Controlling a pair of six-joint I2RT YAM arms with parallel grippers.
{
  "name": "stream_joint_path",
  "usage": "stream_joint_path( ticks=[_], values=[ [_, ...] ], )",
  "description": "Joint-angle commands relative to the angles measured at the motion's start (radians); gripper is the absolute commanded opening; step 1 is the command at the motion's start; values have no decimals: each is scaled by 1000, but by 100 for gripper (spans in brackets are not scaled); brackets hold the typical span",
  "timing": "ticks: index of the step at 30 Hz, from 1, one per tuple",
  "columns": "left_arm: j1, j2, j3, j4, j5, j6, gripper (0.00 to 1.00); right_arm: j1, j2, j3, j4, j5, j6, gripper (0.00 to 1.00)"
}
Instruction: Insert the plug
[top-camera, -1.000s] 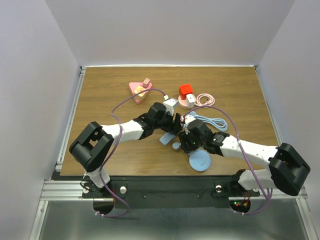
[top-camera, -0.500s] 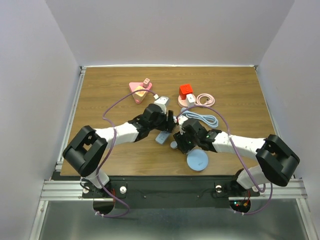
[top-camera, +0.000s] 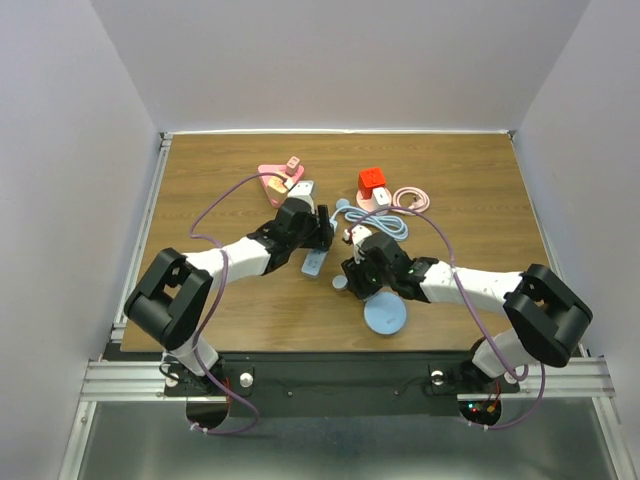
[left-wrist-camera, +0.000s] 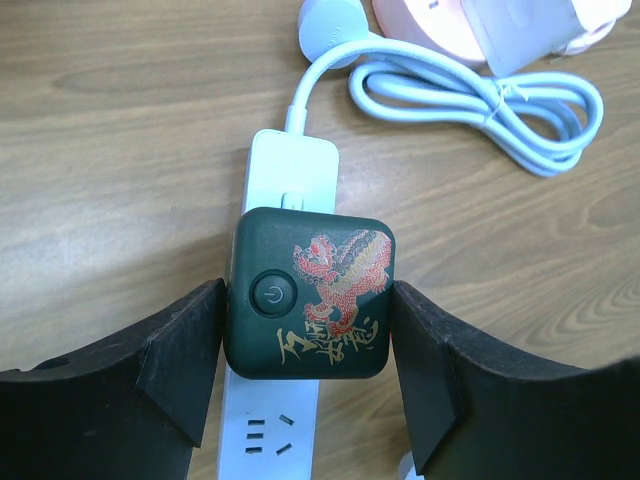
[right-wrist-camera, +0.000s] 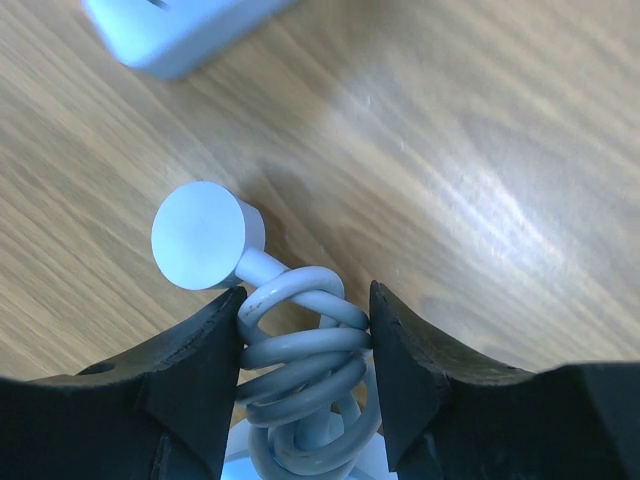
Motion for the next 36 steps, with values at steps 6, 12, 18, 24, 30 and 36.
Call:
stream_joint_path(
  ticks=[6,12,18,24,30,36],
  values=[
    [17,58,82,9,15,-18,54,4,-25,16,295,-5,9,0],
    [20,6,90,-9,15,-20,72,5,-1,19,361,14,49,0],
    [43,-74,84,-21,24,-17,96,8,21,4,439,24,96,1],
    [60,-144,39,-31,35,-24,99,19,80,56,424,87,110,0],
    [77,-236,-77,-23,29,-37,99,60,130,100,407,170,139,0],
    [83,-302,-182,12,41,-60,99,76,143,105,435,222,204,0]
  ],
)
